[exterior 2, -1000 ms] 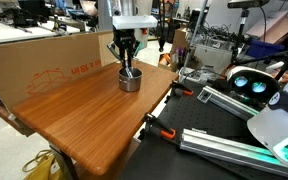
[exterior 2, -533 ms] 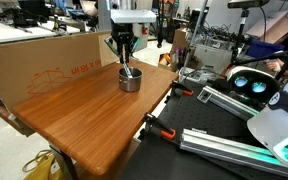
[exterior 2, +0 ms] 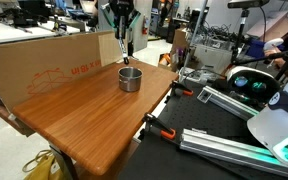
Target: Take the marker from the pot and put it on the table
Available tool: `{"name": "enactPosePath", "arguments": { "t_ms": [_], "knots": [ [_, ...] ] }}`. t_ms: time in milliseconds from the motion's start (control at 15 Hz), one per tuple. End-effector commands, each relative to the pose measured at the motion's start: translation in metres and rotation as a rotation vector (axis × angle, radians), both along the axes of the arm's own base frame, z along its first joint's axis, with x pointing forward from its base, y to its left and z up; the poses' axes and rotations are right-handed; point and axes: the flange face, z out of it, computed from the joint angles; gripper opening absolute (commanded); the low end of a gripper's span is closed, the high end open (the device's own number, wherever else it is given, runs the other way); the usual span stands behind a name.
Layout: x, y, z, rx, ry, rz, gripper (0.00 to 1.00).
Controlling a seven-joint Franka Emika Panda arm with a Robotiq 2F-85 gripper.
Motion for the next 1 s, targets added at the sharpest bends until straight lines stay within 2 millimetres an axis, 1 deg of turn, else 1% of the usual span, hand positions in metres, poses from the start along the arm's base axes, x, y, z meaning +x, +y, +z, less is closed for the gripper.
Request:
{"name": "enactPosePath", "arguments": {
  "t_ms": [0,133,267,533,933],
  "knots": [
    [-0.014,0.014,0.028,0.07,-0.022,0.069,0.05],
    [-0.015,0.033,0.034,0.119,0.01,0.131,0.05],
    [-0.015,0.052,0.027,0.136,0.078,0.188,0.05],
    [-0.014,0.086,-0.007,0.083,0.226,0.24,0.05],
    [0.007,0.129,-0.067,-0.019,0.355,0.303,0.05]
  ]
}}
